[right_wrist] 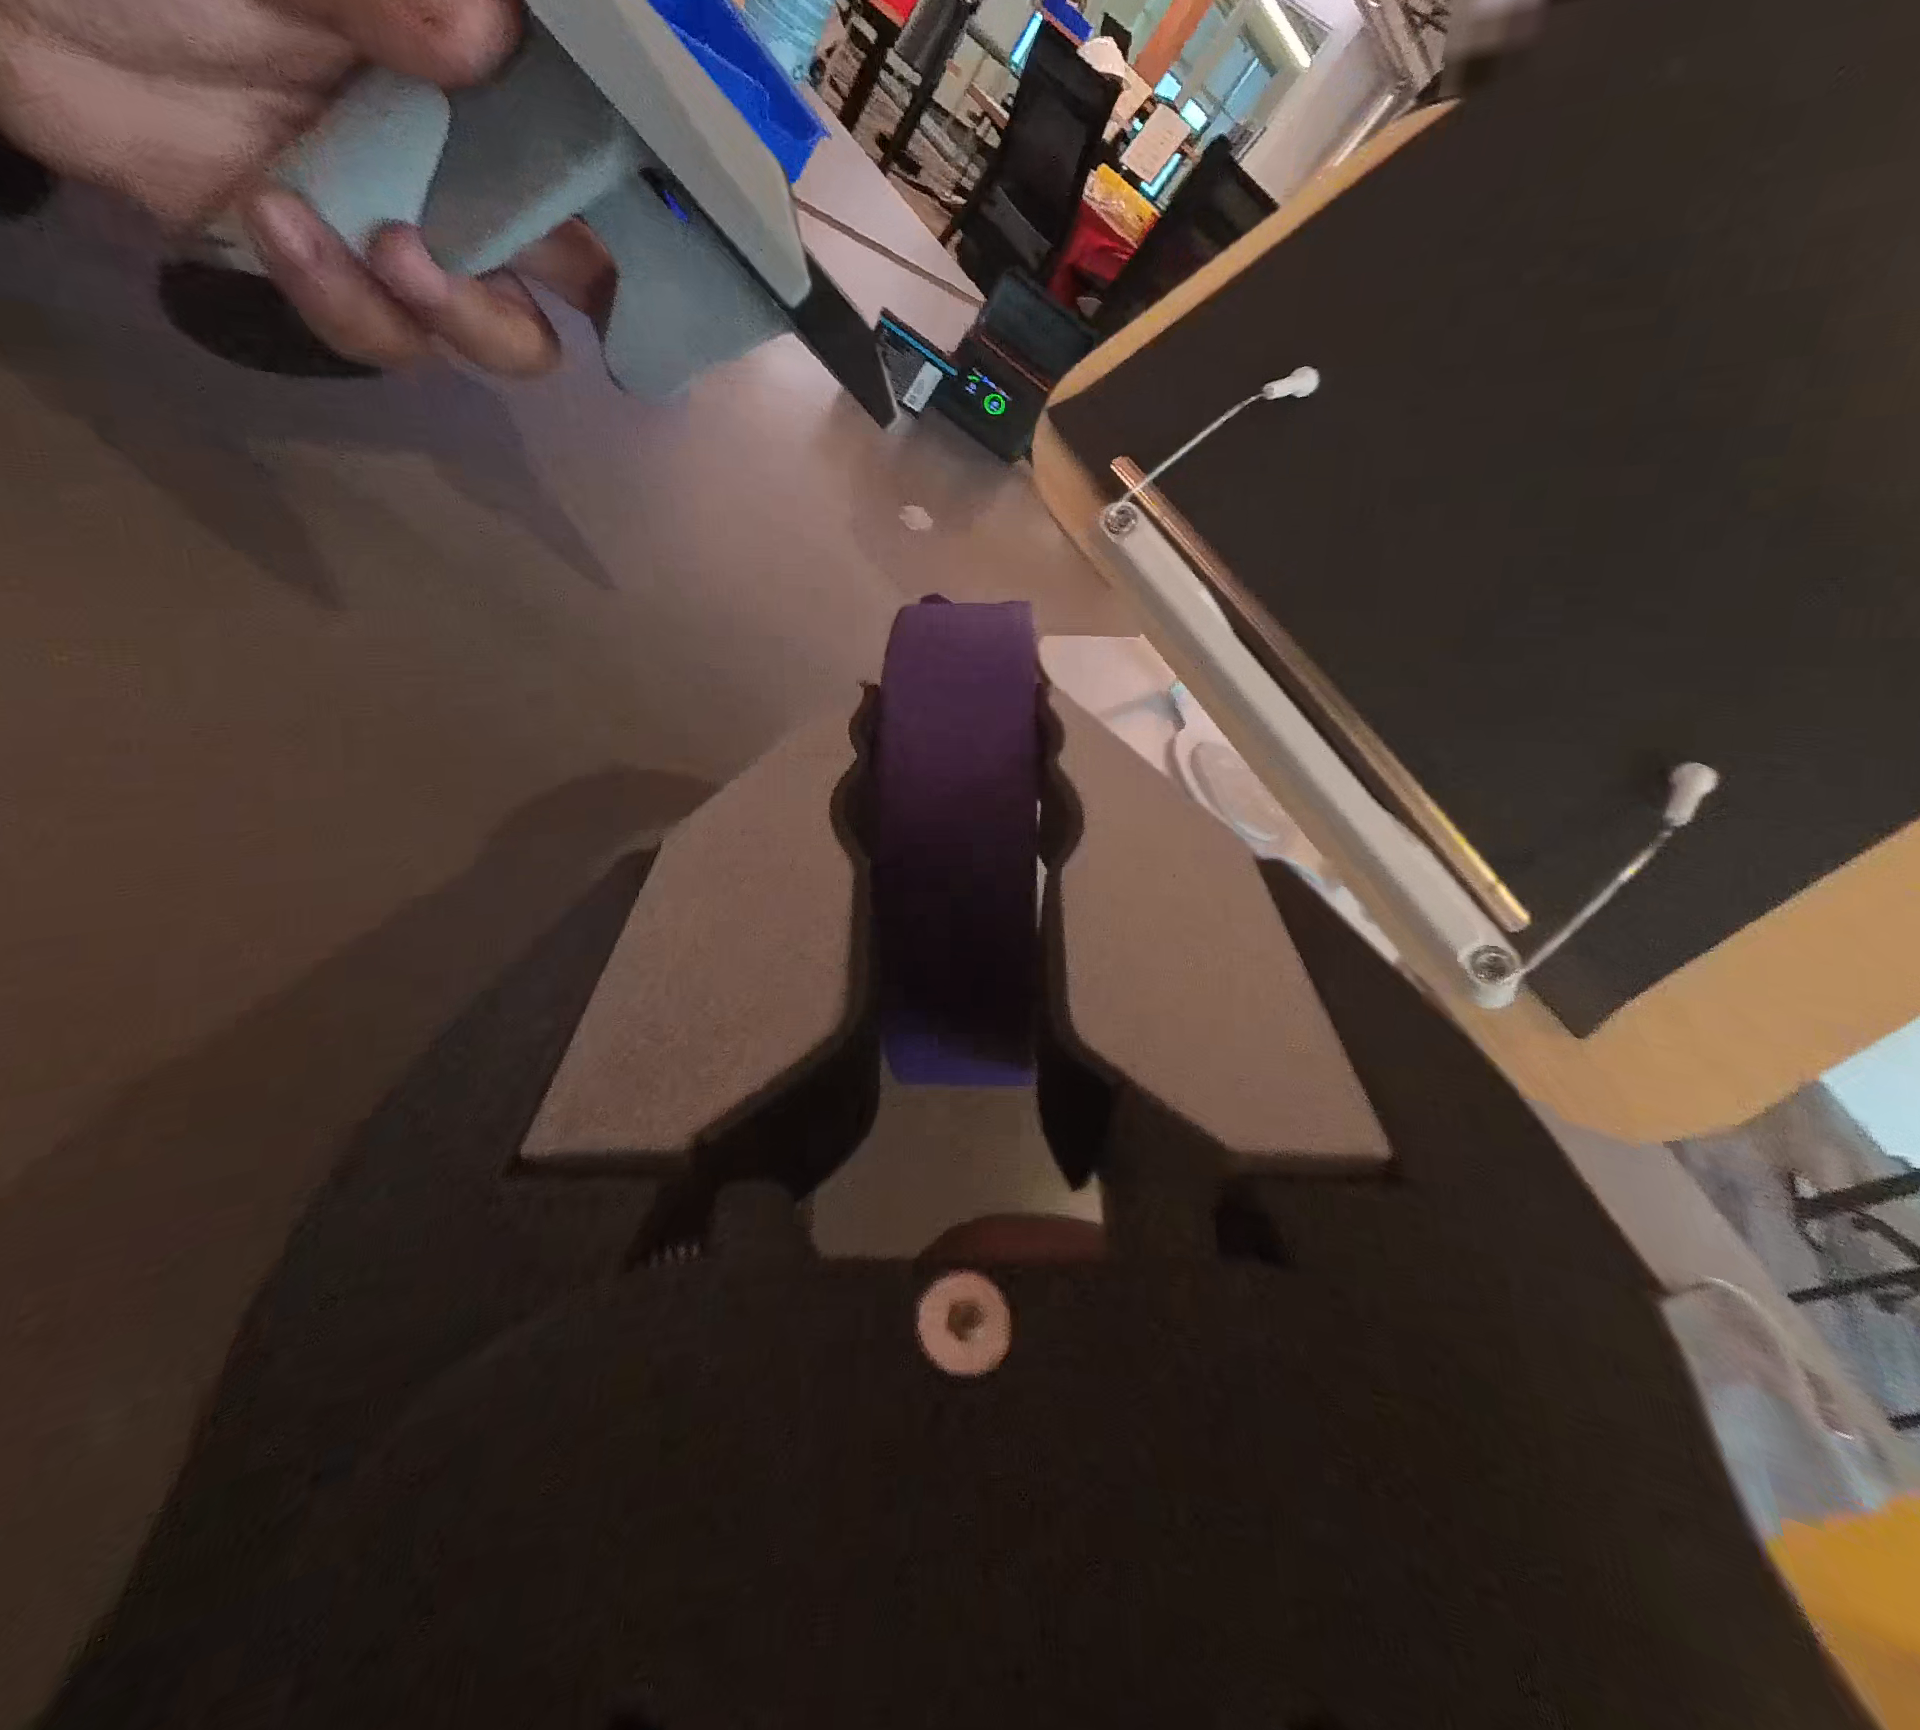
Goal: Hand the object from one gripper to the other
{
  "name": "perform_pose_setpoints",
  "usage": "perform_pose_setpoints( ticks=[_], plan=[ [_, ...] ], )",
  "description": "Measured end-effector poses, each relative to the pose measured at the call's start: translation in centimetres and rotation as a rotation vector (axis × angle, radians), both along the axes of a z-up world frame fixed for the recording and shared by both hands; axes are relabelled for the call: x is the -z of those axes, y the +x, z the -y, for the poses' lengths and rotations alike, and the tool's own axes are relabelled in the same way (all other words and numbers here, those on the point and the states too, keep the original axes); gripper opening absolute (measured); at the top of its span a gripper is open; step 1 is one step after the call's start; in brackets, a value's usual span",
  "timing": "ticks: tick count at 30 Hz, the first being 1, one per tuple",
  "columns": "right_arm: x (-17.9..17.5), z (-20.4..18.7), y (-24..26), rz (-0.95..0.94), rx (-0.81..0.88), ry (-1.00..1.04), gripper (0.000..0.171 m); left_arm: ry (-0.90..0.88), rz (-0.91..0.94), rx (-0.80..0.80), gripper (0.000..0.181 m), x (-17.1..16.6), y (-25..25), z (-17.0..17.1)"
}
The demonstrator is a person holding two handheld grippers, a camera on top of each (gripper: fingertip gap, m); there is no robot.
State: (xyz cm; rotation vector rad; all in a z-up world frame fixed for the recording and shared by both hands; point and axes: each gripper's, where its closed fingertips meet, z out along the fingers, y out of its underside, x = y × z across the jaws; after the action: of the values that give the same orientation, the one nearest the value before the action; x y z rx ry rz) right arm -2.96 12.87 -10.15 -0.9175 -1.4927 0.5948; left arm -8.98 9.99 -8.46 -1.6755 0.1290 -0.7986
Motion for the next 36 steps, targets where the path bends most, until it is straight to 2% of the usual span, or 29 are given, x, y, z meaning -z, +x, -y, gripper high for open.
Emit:
perform_pose_setpoints(
  ticks=[3, 8, 11, 16, 17, 18, 19, 21, 22, 23, 26, 27, 29, 32, 35, 36],
  plan=[
    [0.1, -0.6, 0.1, 0.018, 0.04, 0.113, 0.025, -0.033, 0.067, 0.044, 0.064, 0.2, 0.8, 0.4],
    [0.8, 0.7, -0.4, 0.056, 0.061, 0.434, 0.025, -0.133, 0.178, 0.16, 0.08, 1.5, 2.6, 0.9],
    [1.1, 1.8, -0.7, 0.066, 0.087, 0.628, 0.025, -0.14, 0.373, 0.249, 0.08, 0.2, 2.8, 1.4],
    [1.5, 4.3, -1.1, 0.061, 0.087, 0.884, 0.025, -0.16, 0.392, 0.236, 0.077, -0.3, 4.2, 1.2],
    [1.7, 4.7, -1.1, 0.065, 0.082, 0.912, 0.025, -0.154, 0.407, 0.209, 0.07, -0.6, 3.9, 0.9],
    [1.7, 4.9, -1.1, 0.059, 0.084, 0.942, 0.025, -0.141, 0.406, 0.187, 0.047, -0.9, 3.6, 0.7],
    [1.6, 5.1, -1.0, 0.052, 0.08, 0.96, 0.025, -0.115, 0.391, 0.184, 0.006, -1.2, 3.4, 0.7],
    [1.6, 5.4, -0.9, 0.048, 0.07, 0.968, 0.025, -0.105, 0.367, 0.153, 0.0, -1.4, 2.9, 0.3],
    [1.3, 5.4, -0.9, 0.037, 0.076, 0.985, 0.025, -0.127, 0.345, 0.167, 0.001, -1.2, 3.2, 0.2],
    [1.1, 5.4, -0.9, 0.023, 0.084, 1.004, 0.024, -0.175, 0.323, 0.199, 0.022, -0.8, 3.9, 0.1],
    [1.1, 4.8, -0.7, 0.026, 0.089, 1.039, 0.024, -0.252, 0.359, 0.27, 0.033, -1.3, 4.2, -0.2],
    [0.9, 4.5, -0.5, 0.015, 0.096, 1.053, 0.024, -0.261, 0.347, 0.245, 0.036, -1.4, 3.5, -0.5],
    [0.6, 3.9, -0.1, 0.003, 0.103, 1.062, 0.024, -0.276, 0.228, 0.114, 0.059, -0.6, 1.3, -1.4],
    [0.1, 3.4, 0.2, -0.021, 0.101, 1.072, 0.024, -0.288, 0.178, 0.059, 0.069, -0.3, 0.2, -1.9],
    [-0.5, 4.5, 0.0, -0.064, 0.083, 1.066, 0.024, -0.338, 0.143, 0.156, 0.074, 0.9, 3.3, -2.2],
    [-0.4, 4.8, -0.2, -0.066, 0.076, 1.064, 0.024, -0.339, 0.13, 0.198, 0.067, 1.1, 4.6, -2.2]
  ],
)
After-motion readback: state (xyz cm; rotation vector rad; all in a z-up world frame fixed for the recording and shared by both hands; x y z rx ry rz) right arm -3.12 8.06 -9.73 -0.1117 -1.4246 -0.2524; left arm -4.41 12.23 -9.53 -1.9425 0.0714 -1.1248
